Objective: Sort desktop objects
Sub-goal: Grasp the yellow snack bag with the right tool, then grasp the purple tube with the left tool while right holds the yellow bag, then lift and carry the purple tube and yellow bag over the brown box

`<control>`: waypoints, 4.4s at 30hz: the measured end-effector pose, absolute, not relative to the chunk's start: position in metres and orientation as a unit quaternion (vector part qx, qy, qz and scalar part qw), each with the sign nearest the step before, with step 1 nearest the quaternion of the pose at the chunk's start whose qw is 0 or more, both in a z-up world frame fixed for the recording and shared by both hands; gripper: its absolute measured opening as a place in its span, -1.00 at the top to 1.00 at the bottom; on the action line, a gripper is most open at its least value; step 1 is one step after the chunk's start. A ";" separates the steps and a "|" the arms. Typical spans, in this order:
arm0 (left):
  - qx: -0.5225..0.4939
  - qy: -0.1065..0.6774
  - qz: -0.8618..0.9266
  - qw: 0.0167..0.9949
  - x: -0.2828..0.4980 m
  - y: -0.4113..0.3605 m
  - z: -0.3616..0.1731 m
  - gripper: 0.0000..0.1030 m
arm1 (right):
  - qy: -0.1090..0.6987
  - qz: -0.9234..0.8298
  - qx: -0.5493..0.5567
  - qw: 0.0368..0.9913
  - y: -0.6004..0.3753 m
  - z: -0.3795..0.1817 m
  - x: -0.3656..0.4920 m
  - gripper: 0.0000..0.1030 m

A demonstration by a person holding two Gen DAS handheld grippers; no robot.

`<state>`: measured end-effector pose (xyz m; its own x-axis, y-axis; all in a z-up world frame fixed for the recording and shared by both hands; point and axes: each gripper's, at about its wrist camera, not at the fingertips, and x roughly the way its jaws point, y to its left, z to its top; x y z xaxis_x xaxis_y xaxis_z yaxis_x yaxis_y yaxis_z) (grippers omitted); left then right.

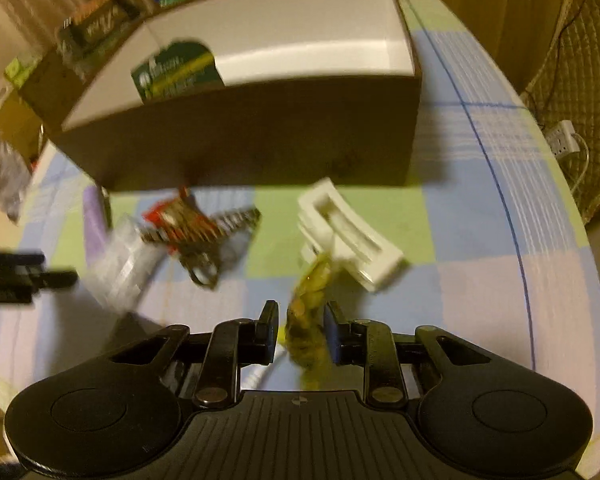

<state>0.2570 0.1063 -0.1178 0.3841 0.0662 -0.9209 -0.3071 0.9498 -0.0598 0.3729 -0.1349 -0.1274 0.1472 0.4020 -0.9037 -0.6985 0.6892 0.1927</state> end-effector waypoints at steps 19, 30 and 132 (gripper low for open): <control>-0.132 0.522 0.134 0.832 0.263 0.119 -0.122 -0.56 | 0.498 0.396 -0.172 0.752 -0.122 -0.137 0.360 0.70; -0.126 0.509 0.163 0.836 0.300 0.141 -0.143 -0.45 | 0.491 0.358 -0.154 0.779 -0.144 -0.124 0.370 0.70; -0.093 0.366 -0.014 0.926 0.419 0.085 -0.014 0.46 | 0.332 0.447 -0.167 0.814 -0.054 -0.045 0.481 0.70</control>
